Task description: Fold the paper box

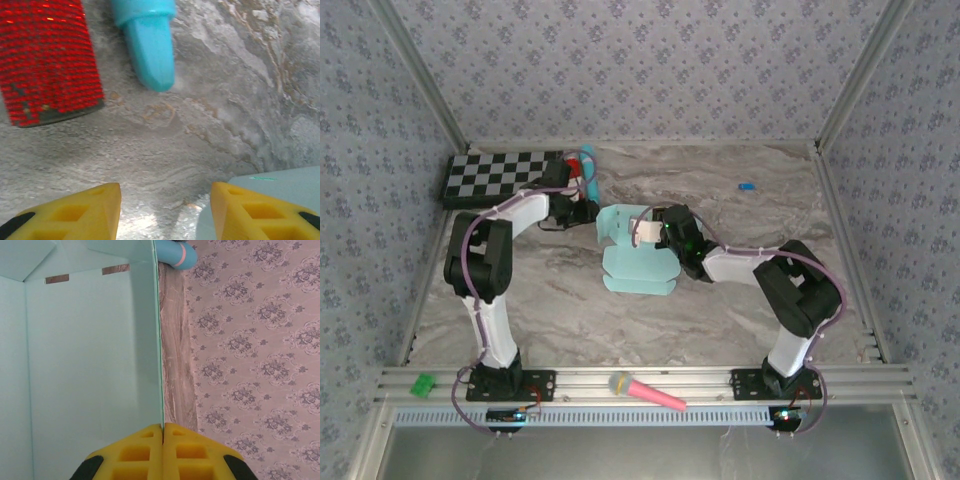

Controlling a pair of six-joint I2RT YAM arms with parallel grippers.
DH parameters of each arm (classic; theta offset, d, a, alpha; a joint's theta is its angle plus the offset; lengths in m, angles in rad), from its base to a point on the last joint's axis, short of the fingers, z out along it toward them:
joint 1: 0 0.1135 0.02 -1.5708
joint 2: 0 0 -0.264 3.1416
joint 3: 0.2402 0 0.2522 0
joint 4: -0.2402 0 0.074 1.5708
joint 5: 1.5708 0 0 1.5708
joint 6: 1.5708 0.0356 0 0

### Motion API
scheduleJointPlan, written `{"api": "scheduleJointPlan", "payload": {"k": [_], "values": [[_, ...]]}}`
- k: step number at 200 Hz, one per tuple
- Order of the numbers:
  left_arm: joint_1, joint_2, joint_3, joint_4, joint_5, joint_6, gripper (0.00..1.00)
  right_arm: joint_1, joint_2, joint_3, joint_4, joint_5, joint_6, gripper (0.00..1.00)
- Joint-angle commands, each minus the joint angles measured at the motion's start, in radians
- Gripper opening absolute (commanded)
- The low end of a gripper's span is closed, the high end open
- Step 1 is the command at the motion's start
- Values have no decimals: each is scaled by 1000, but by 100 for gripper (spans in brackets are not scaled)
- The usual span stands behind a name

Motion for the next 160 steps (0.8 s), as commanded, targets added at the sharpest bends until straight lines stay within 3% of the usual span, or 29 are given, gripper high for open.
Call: {"api": "scheduleJointPlan", "payload": {"k": [1,160], "values": [[-22,-21,19,-7,51,32,50,-3,-6,28,-55,-16,24,0],[-67,-128,-124,72,125,12,45,5,18,68,-95,8,43,0]]}}
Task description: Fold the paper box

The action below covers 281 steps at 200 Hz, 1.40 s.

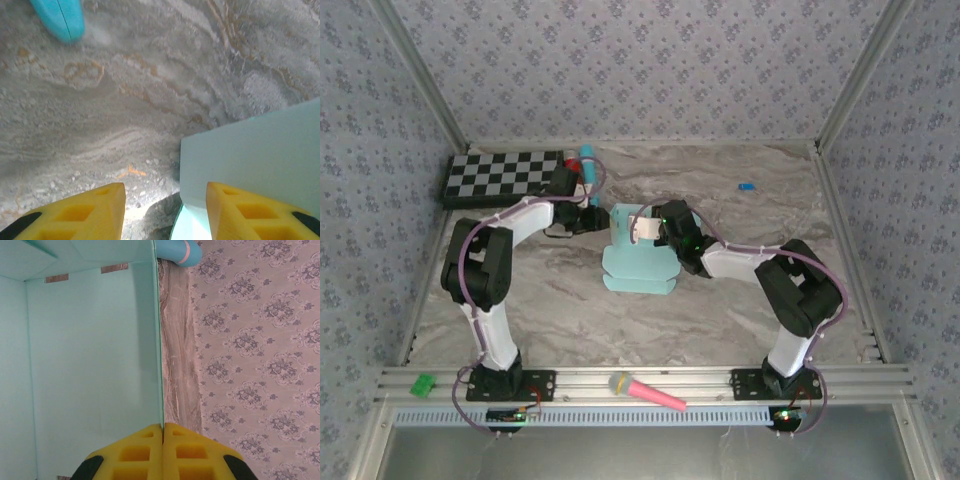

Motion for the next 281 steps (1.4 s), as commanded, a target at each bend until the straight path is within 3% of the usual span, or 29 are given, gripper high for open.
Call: {"api": "scheduleJointPlan", "payload": {"k": [1,59,147,218,245,281], "values": [[-13,-59,-28,30,41,3,45,6,17,18,-14,8,23,0],[-14,-80,-73,75,71,38,43,13,15,17,-12,6,25,0],[-31,-61,-96,230,117,157,62,25,15,8,-20,11,34,0],[-50,-51,-109,269,153,196,60,27,13,14,-31,13,31,0],[-57,-36,-106,279,111,203,59,29,6,12,-36,7,32,0],[-64,-25,-156,421,89,200,52,32,1,4,-39,-3,36,0]]}}
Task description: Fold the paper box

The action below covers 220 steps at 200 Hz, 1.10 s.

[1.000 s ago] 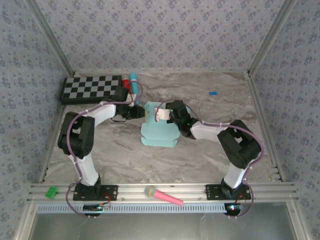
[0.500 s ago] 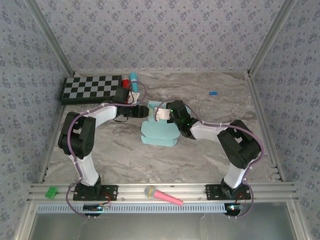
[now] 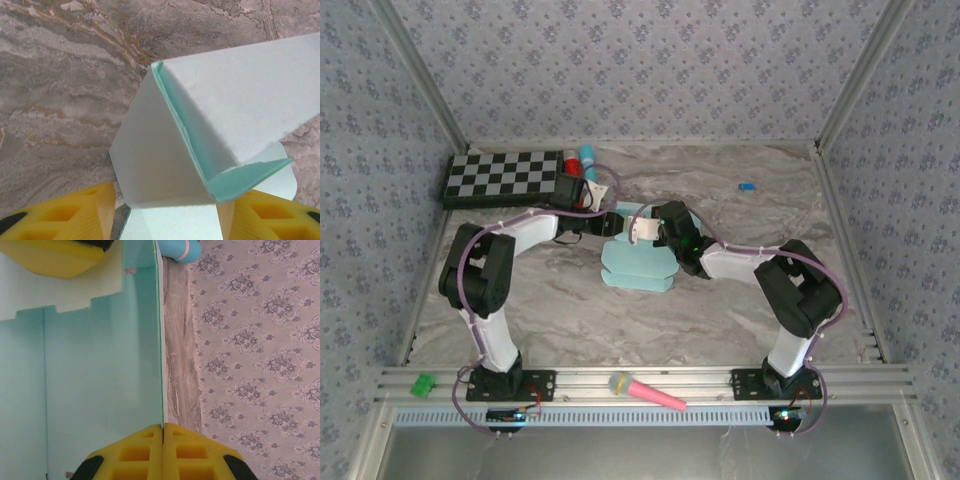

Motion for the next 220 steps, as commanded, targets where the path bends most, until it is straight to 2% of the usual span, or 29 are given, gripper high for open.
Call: {"api": "scheduleJointPlan", "payload": {"k": [1,19,38,76,180,197,220], "values": [[-11,13,-41,145,-14,12,52,19,1,4,-35,-31,25,0],[-14,0,-100,277,0,13,50,20,1,4,-36,-30,27,0],[-25,-7,-132,336,-21,36,49,22,2,7,-38,-28,28,0],[-47,12,-140,362,-101,59,46,26,4,14,-45,-31,28,0],[-67,59,-131,421,-189,68,46,31,15,25,-59,-35,37,0],[-69,61,-136,432,-201,67,44,31,18,27,-59,-32,37,0],[-69,62,-136,432,-199,70,35,32,21,28,-58,-31,38,0]]}}
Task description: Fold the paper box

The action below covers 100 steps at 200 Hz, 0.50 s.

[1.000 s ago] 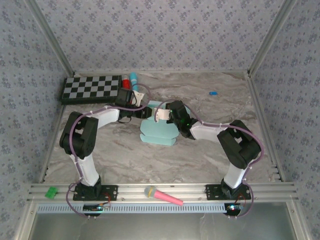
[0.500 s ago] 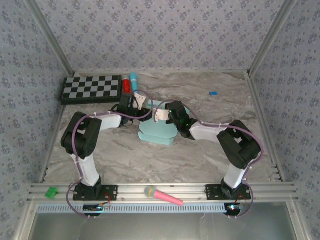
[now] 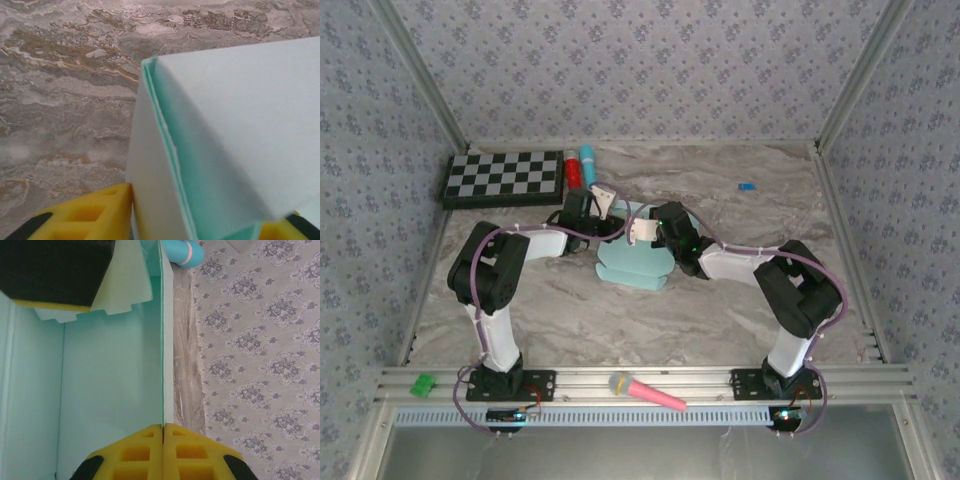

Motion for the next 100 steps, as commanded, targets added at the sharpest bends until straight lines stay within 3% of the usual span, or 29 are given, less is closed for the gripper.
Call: {"api": "scheduleJointPlan", "payload": {"k": [1,86,100], "values": [[-8,17,14,41,-2,15,34,19,21,22,-40,-30,19,0],[-31,-16,-12,26,-71,75,11,37,11,19,-19,-18,67,0],[-35,-19,-7,11,-86,84,9,43,8,18,-7,-9,77,8]]}}
